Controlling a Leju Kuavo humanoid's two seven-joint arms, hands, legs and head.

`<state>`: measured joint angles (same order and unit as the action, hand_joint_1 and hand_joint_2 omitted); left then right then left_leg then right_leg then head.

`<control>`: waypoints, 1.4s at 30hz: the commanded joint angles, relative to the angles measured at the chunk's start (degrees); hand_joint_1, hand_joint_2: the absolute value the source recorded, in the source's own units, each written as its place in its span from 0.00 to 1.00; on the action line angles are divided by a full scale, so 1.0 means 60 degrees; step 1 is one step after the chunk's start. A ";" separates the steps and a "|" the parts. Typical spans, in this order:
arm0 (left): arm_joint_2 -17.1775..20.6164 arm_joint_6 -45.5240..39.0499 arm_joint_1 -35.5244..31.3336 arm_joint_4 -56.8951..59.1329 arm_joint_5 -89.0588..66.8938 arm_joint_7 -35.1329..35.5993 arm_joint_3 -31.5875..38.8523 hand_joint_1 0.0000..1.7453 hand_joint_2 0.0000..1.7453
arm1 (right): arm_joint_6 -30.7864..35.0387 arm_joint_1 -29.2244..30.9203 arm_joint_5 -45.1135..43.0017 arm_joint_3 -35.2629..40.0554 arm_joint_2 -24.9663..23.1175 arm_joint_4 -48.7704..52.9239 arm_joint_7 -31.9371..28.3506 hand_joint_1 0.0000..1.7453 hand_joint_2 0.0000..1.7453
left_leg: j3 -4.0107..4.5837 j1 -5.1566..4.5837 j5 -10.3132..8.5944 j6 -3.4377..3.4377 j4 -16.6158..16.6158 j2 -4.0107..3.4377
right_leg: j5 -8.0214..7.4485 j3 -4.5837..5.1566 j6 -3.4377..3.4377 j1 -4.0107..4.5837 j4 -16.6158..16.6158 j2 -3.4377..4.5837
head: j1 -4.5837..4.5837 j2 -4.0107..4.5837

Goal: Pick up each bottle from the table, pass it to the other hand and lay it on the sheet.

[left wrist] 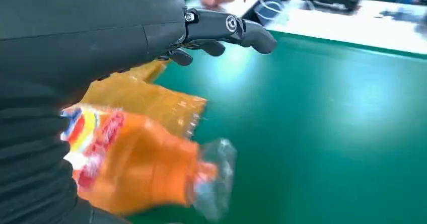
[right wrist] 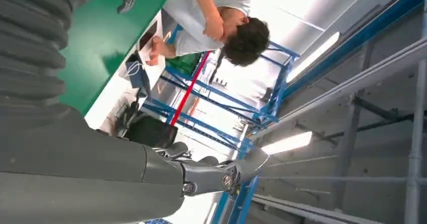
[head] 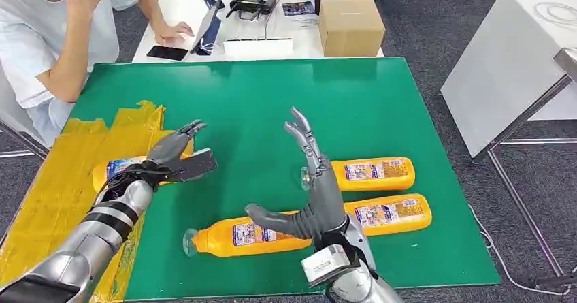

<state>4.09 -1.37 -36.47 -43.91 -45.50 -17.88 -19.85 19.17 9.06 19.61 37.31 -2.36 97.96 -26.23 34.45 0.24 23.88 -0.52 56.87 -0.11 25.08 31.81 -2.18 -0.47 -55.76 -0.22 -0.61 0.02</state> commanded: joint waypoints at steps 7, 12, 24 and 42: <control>0.0368 0.0787 0.1755 -0.3781 0.3346 -0.0667 0.0306 0.00 1.00 | -0.0580 0.0330 0.1672 0.0267 0.0781 -0.0864 0.0881 0.00 1.00 | -0.0052 0.0013 0.0025 0.0001 -0.0008 -0.0023 | 0.0008 -0.0054 0.0006 0.0012 0.0026 0.0026 | 0.0000 0.0000; -0.0010 0.1020 0.3353 -0.6076 0.5273 -0.0826 0.1097 0.00 1.00 | -0.0679 0.0119 0.2966 0.0436 0.1335 -0.0698 0.1189 0.00 1.00 | -0.0033 0.0010 0.0023 -0.0001 -0.0008 -0.0026 | 0.0007 -0.0037 0.0003 0.0008 0.0026 0.0028 | -0.0004 0.0000; -0.0215 0.0990 0.3782 -0.6479 0.5672 -0.0854 0.1296 0.00 1.00 | -0.0889 -0.0010 0.3996 0.0493 0.1787 -0.0497 0.1712 0.00 1.00 | -0.0019 0.0006 0.0018 0.0001 -0.0006 -0.0001 | 0.0010 -0.0021 0.0005 0.0000 0.0018 0.0004 | -0.0004 0.0000; -0.0943 0.0384 0.5284 -0.7228 0.6350 -0.1009 0.1646 0.00 1.00 | -0.1814 -0.0646 0.5940 0.1151 0.2980 -0.1733 0.3109 0.00 1.00 | -0.0038 0.0005 0.0038 -0.0007 -0.0012 -0.0001 | 0.0014 -0.0051 0.0006 -0.0001 0.0043 0.0004 | -0.0007 0.0000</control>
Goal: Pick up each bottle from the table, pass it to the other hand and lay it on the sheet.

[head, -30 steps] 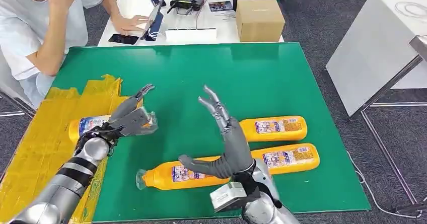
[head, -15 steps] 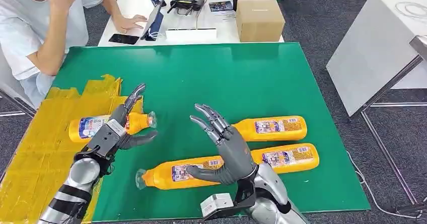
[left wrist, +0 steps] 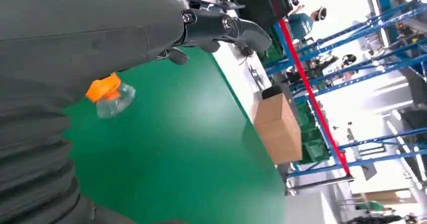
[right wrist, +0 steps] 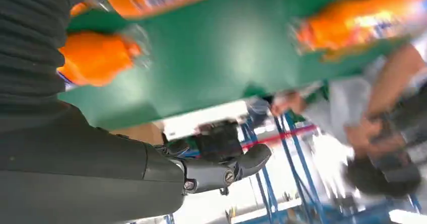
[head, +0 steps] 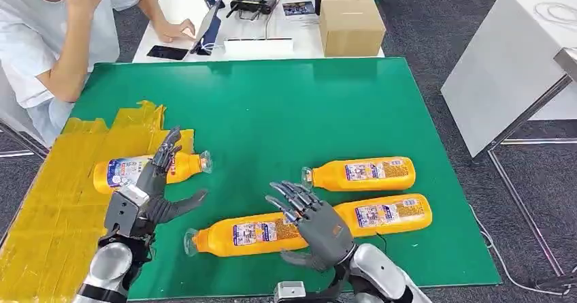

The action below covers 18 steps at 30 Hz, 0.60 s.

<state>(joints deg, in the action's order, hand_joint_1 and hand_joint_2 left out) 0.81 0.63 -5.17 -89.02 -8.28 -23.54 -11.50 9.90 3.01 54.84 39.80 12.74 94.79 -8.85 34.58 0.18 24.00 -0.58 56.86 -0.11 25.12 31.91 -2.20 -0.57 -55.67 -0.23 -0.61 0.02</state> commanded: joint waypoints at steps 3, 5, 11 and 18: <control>-0.0451 -0.0012 0.0095 0.0396 0.0132 -0.0088 0.0189 0.00 1.00 | -0.0387 0.0482 0.0090 0.0844 0.0392 -0.1413 0.0404 0.00 1.00 | -0.0052 0.0011 0.0014 0.0004 -0.0012 -0.0006 | 0.0006 -0.0056 0.0009 0.0013 0.0024 0.0010 | -0.0004 0.0000; -0.0487 -0.0038 0.0091 0.0446 0.0169 -0.0115 0.0158 0.00 1.00 | -0.0454 0.0623 0.0088 0.0966 0.0310 -0.1626 0.0484 0.00 1.00 | -0.0060 0.0012 0.0016 0.0003 -0.0013 -0.0012 | 0.0008 -0.0062 0.0009 0.0013 0.0026 0.0016 | -0.0004 0.0000; -0.0474 -0.0050 0.0116 0.0364 0.0197 -0.0137 0.0065 0.00 1.00 | -0.0445 0.0814 0.0048 0.1064 0.0084 -0.1908 0.0654 0.00 1.00 | -0.0030 0.0004 0.0004 0.0002 -0.0010 -0.0010 | 0.0001 -0.0030 0.0006 0.0005 0.0013 0.0012 | -0.0004 0.0000; -0.0499 -0.0042 0.0256 0.0109 0.0240 -0.0196 -0.0026 0.00 1.00 | -0.0398 0.1101 0.0267 0.1128 -0.0323 -0.2328 0.1048 0.00 1.00 | -0.0036 0.0006 0.0007 0.0003 -0.0009 -0.0015 | 0.0002 -0.0035 0.0007 0.0006 0.0014 0.0018 | -0.0004 0.0000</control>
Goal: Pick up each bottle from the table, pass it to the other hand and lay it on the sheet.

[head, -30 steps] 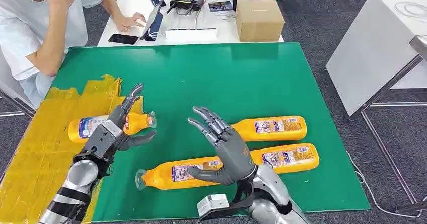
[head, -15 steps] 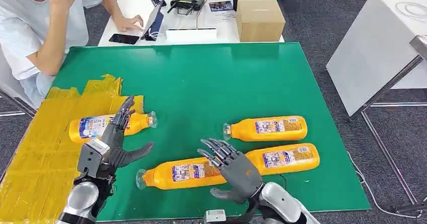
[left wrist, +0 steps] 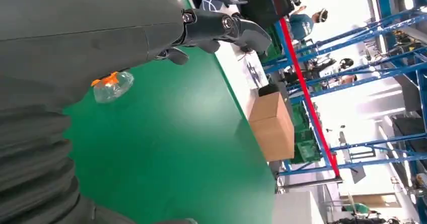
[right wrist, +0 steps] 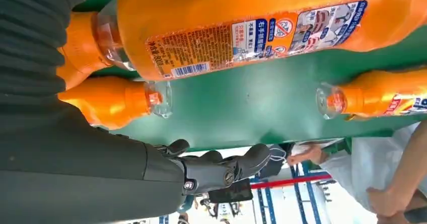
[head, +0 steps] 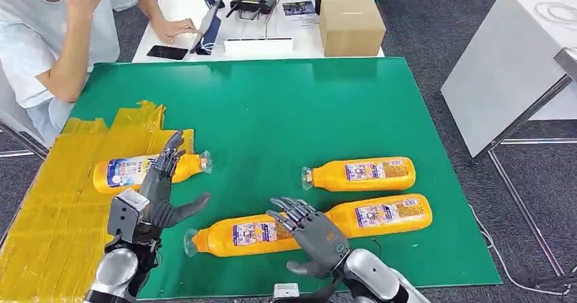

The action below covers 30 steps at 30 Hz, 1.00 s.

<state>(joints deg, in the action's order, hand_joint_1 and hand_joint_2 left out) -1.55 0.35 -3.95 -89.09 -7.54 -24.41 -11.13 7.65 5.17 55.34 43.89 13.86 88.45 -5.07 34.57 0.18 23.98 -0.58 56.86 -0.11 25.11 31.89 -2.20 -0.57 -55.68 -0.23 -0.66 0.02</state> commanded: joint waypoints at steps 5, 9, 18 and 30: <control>-0.0127 -0.0027 0.0178 -0.0181 0.0147 -0.0165 -0.0186 0.00 1.00 | 0.0155 0.1116 0.0770 0.0658 -0.0906 -0.1908 0.1001 0.00 1.00 | -0.0058 0.0017 0.0024 0.0008 -0.0007 -0.0030 | 0.0007 -0.0055 0.0013 0.0019 0.0020 0.0035 | 0.0000 0.0000; -0.0143 -0.0024 0.0252 -0.0292 0.0229 -0.0229 -0.0208 0.00 1.00 | 0.0114 0.1231 0.0902 0.0797 -0.1005 -0.2361 0.1178 0.00 1.00 | -0.0036 0.0008 0.0011 0.0004 -0.0009 -0.0018 | 0.0003 -0.0032 0.0007 0.0009 0.0015 0.0020 | 0.0004 0.0000; -0.0156 -0.0011 0.0241 -0.0362 0.0377 -0.0322 -0.0251 0.00 1.00 | -0.0061 0.1541 0.0956 0.0936 -0.1183 -0.3045 0.1408 0.00 1.00 | -0.0054 0.0014 0.0019 0.0005 -0.0007 -0.0016 | 0.0008 -0.0054 0.0011 0.0014 0.0018 0.0019 | 0.0004 0.0000; -0.0136 -0.0019 0.0220 -0.0311 0.0488 -0.0376 -0.0251 0.00 1.00 | -0.0521 0.1754 0.0615 0.1176 -0.1127 -0.3571 0.1477 0.00 1.00 | -0.0036 0.0007 0.0010 0.0003 -0.0009 -0.0008 | 0.0005 -0.0036 0.0006 0.0007 0.0016 0.0010 | 0.0004 0.0000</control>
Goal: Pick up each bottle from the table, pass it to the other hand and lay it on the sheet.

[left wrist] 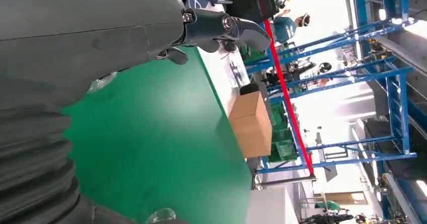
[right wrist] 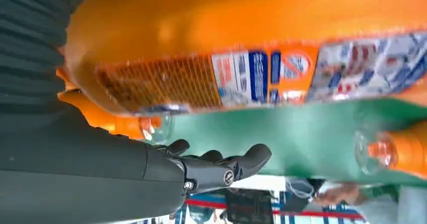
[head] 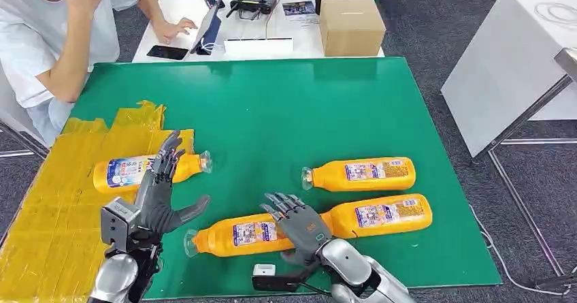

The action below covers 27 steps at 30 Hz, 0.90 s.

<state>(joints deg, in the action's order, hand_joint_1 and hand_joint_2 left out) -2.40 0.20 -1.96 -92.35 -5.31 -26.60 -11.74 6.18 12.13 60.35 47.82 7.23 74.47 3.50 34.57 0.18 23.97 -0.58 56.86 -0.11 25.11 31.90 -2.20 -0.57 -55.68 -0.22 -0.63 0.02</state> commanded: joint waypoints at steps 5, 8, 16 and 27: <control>0.0001 0.0007 -0.0111 0.0242 0.0147 -0.0024 -0.0157 0.00 1.00 | -0.0468 0.0709 -0.0275 0.0593 -0.0015 -0.1404 0.0205 0.00 1.00 | -0.0049 0.0011 0.0018 0.0004 -0.0007 -0.0003 | 0.0010 -0.0053 0.0009 0.0011 0.0018 0.0006 | 0.0000 0.0000; 0.0004 0.0020 -0.0171 0.0315 0.0195 -0.0046 -0.0217 0.00 1.00 | -0.0797 0.1092 -0.0486 0.0781 -0.0032 -0.1944 0.0300 0.00 1.00 | -0.0038 0.0008 0.0011 0.0003 -0.0008 -0.0009 | 0.0003 -0.0039 0.0007 0.0009 0.0017 0.0013 | 0.0000 0.0000; 0.0004 0.0015 -0.0303 0.0458 0.0307 -0.0085 -0.0373 0.00 1.00 | -0.1340 0.1813 -0.0846 0.1175 -0.0067 -0.2868 0.0421 0.46 1.00 | -0.0068 0.0013 0.0015 0.0004 -0.0011 -0.0010 | 0.0004 -0.0067 0.0010 0.0014 0.0026 0.0015 | 0.0000 0.0000; 0.0005 -0.0015 -0.0313 0.0429 0.0471 -0.0145 -0.0470 0.00 1.00 | -0.1680 0.2159 -0.1100 0.1536 0.0041 -0.3236 0.0298 0.90 1.00 | -0.0098 0.0006 0.0001 0.0000 -0.0010 0.0014 | 0.0001 -0.0088 0.0006 0.0005 0.0019 -0.0006 | 0.0000 0.0000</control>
<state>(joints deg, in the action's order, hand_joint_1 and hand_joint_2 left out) -2.40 0.17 -2.09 -92.32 -3.34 -27.32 -12.81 -2.12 22.79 54.31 52.83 6.67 62.27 5.53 34.09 0.19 23.97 -0.58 56.86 -0.13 25.11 31.53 -2.19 -0.57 -55.67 -0.18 -0.63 0.02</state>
